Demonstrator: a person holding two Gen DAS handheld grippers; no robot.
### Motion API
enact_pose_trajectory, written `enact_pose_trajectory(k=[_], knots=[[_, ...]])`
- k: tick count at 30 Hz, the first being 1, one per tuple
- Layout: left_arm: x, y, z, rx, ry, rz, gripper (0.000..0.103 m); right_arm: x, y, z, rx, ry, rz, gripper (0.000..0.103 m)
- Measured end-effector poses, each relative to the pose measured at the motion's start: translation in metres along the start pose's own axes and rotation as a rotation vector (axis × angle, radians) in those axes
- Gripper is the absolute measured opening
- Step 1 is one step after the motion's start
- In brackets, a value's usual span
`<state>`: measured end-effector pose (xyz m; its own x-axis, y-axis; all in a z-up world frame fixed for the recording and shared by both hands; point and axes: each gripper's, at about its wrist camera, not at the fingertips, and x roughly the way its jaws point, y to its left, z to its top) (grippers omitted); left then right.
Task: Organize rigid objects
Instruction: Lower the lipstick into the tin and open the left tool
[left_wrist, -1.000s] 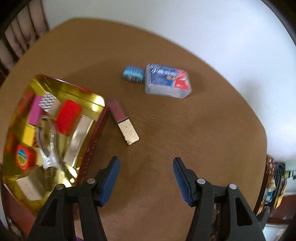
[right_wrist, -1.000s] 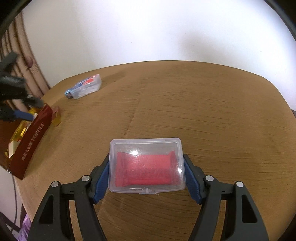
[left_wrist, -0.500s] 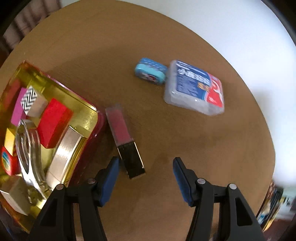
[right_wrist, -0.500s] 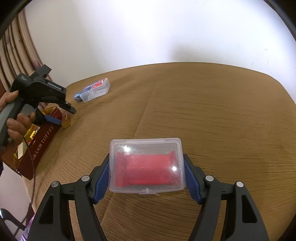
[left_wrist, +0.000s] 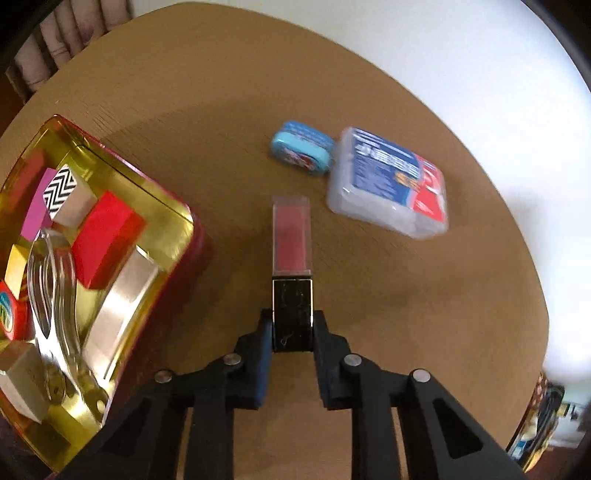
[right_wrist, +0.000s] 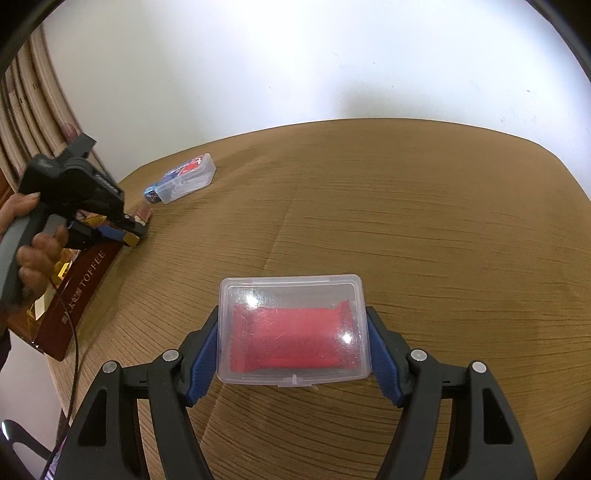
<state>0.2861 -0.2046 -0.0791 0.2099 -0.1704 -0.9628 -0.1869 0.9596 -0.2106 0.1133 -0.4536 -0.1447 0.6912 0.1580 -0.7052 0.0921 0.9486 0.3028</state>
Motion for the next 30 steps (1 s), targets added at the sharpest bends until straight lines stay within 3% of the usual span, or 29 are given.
enact_pose_trajectory(k=[10, 16, 22, 26, 30], knots=[[-0.062, 0.012, -0.075, 0.148, -0.024, -0.112, 0.02, 0.004, 0.002, 0.0, -0.004, 0.01, -0.028, 0.068], [-0.112, 0.055, -0.096, 0.199, -0.081, -0.121, 0.02, 0.007, 0.005, 0.001, -0.013, 0.016, -0.045, 0.068], [-0.143, 0.107, -0.083, 0.183, -0.159, -0.047, 0.02, 0.009, 0.008, 0.002, -0.03, 0.023, -0.068, 0.069], [-0.128, 0.134, -0.053, 0.189, -0.181, 0.036, 0.02, 0.01, 0.01, 0.001, -0.042, 0.027, -0.082, 0.069], [-0.104, 0.16, -0.025, 0.208, -0.156, 0.093, 0.02, 0.01, 0.011, 0.0, -0.046, 0.03, -0.089, 0.069]])
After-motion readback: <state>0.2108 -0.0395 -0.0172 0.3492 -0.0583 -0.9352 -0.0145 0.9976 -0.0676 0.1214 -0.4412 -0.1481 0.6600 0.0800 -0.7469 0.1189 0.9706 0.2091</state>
